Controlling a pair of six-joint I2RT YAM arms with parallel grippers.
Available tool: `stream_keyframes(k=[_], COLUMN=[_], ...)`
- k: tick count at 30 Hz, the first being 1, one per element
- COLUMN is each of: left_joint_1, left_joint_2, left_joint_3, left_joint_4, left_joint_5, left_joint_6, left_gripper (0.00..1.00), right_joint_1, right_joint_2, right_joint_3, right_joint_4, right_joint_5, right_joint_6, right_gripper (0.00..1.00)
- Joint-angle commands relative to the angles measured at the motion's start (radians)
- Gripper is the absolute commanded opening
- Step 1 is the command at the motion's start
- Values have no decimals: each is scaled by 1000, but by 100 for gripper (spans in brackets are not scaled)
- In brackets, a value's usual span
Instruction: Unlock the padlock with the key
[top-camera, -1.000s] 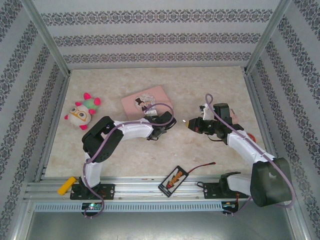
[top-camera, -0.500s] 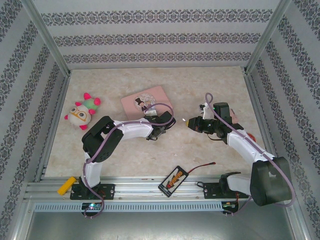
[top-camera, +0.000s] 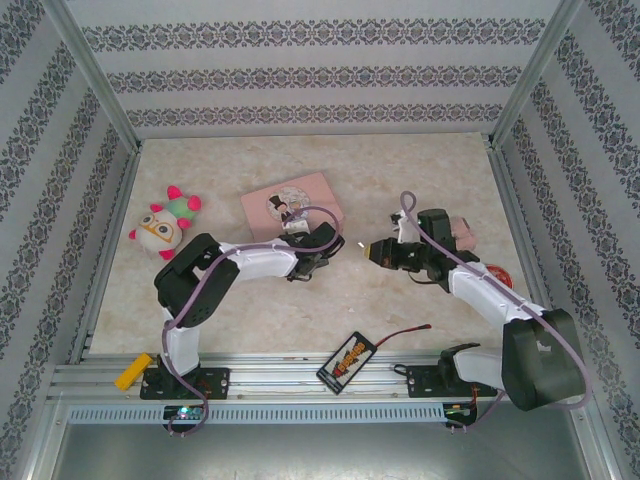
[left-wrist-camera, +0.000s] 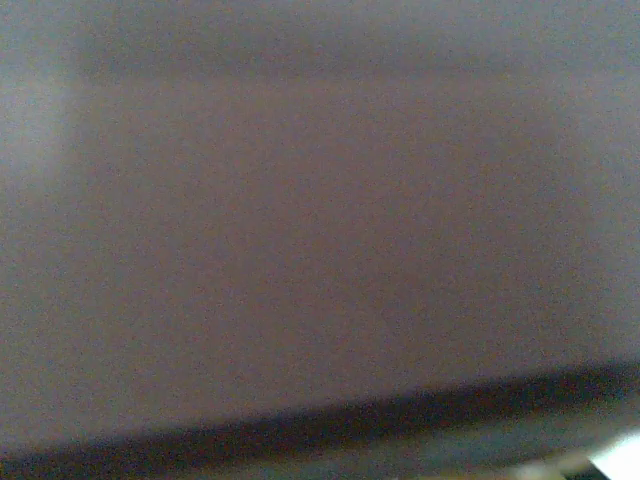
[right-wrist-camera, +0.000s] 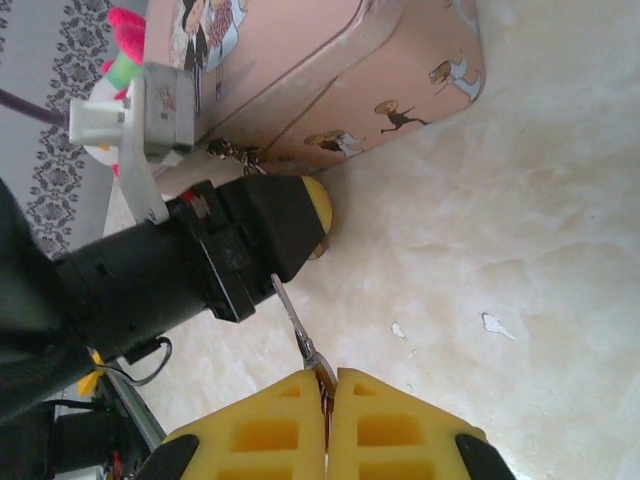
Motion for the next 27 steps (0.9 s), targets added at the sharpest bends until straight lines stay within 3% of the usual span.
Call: stream_keyframes(k=[1, 14, 27], left_joint_1=[2, 2, 2], left_joint_2=[7, -25, -9], left_joint_3=[-42, -112, -122], left_joint_4=[238, 411, 521], left_joint_5=[174, 211, 245], left_joint_6=[-71, -183, -228], left_gripper=[16, 20, 13], right_joint_1=[41, 176, 236], right_joint_2=[17, 141, 314], right_joint_3=[-48, -133, -129], right_joint_4=[88, 316, 495], right_joint_5=[54, 162, 216], right_joint_6=[8, 62, 125], right_gripper=[0, 0, 0])
